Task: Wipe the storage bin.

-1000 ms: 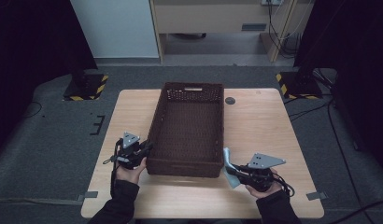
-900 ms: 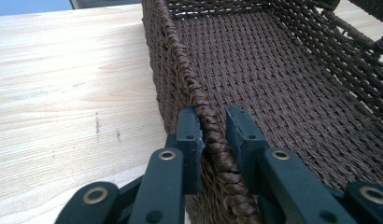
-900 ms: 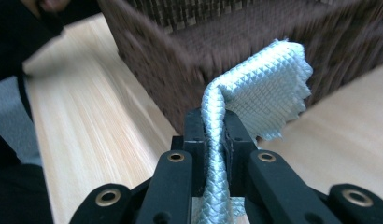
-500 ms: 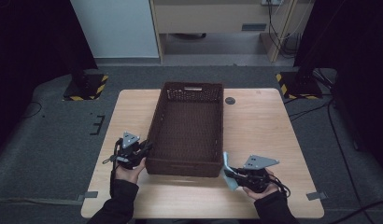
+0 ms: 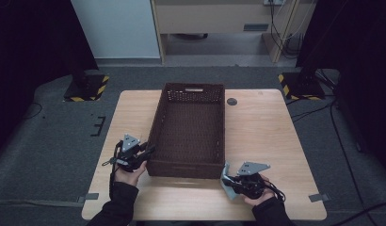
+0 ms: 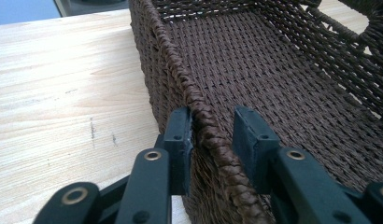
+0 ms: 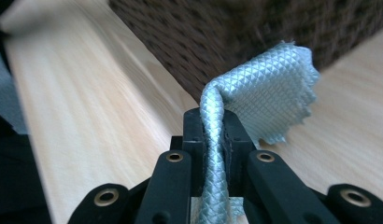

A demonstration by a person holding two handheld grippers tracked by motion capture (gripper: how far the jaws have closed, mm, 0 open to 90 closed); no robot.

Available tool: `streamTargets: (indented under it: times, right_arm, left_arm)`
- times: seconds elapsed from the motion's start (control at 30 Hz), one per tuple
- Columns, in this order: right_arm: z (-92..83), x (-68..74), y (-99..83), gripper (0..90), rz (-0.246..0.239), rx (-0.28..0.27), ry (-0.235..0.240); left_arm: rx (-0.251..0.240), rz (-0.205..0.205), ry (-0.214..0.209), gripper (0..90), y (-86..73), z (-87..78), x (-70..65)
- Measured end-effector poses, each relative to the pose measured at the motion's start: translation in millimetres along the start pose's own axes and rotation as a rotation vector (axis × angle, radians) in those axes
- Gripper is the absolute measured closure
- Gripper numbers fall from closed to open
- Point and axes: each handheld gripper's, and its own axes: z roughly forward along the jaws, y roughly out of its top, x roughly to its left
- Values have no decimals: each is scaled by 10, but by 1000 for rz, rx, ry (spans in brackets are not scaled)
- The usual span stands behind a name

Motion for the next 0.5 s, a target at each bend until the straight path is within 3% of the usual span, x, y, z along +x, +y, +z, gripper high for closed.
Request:
streamTargets:
  times: [0.1, 0.17, 0.27, 0.33, 0.4, 0.5]
  right_arm:
    - [-34, -45, 11, 833, 17, -12, -19]
    - [-163, -51, 48, 832, 24, -76, -26]
    - [-408, -6, 126, 831, 19, -222, -16]
    - [-469, 20, 155, 832, 2, -262, -14]
    - [-432, 41, 154, 831, -6, -250, -6]
    - [-260, 57, 112, 831, -15, -159, -4]
  left_arm:
    - [-1, -2, 0, 633, -3, 0, 9]
    - [-1, -4, -5, 616, -6, 2, 17]
    - [2, -5, -3, 596, -6, 2, 19]
    - [3, -7, -2, 586, -6, 2, 20]
    - [4, -5, -5, 582, -7, 2, 23]
    - [7, -5, -9, 571, -7, 4, 31]
